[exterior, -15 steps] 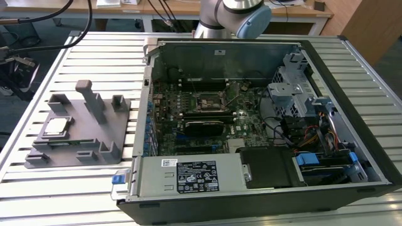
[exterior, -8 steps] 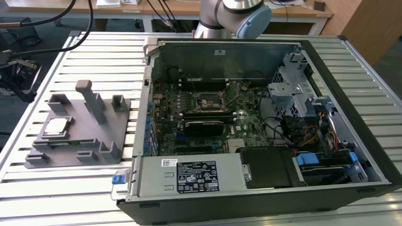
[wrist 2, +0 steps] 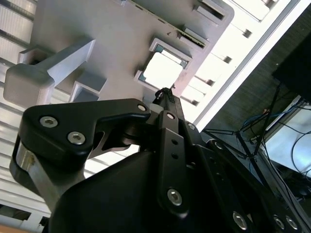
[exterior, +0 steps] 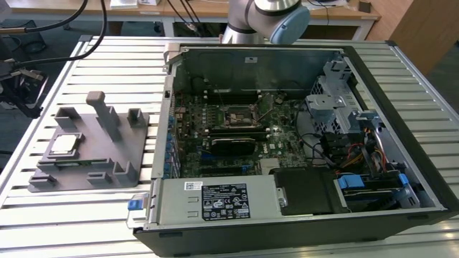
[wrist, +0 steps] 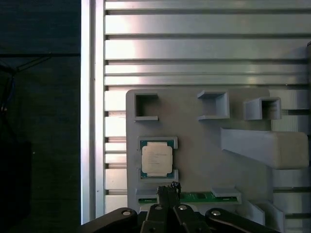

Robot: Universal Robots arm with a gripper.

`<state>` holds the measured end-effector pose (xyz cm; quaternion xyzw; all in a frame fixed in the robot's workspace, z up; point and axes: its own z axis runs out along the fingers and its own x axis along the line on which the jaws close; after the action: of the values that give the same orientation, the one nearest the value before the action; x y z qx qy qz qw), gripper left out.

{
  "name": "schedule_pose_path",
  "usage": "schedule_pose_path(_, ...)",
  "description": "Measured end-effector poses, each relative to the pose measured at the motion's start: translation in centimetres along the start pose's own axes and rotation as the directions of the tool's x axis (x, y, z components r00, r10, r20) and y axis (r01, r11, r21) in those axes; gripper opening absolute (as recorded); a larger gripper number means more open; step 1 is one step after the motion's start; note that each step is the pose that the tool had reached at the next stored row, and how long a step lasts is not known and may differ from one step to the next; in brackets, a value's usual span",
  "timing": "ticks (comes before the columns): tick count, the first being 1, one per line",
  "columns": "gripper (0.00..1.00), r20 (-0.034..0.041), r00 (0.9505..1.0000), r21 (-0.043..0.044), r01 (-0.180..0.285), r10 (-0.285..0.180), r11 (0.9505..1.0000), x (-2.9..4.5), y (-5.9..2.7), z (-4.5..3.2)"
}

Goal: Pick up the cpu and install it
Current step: 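Pick up the cpu and move it towards the insertion slot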

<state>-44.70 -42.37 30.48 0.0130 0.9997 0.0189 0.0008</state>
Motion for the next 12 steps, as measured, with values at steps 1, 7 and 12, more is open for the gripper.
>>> schedule_pose_path(1, 0.11, 0.0002, 1.0000, 0.0000, 0.000, 0.000, 1.0000, 0.00, -0.01, 0.04)
schedule_pose_path(7, 0.11, 0.0013, 1.0000, 0.0000, 0.000, 0.000, 1.0000, 0.00, -0.04, 0.26)
schedule_pose_path(12, 0.11, 0.0021, 1.0000, -0.0001, 0.000, 0.000, 1.0000, 0.00, -0.05, 0.50)
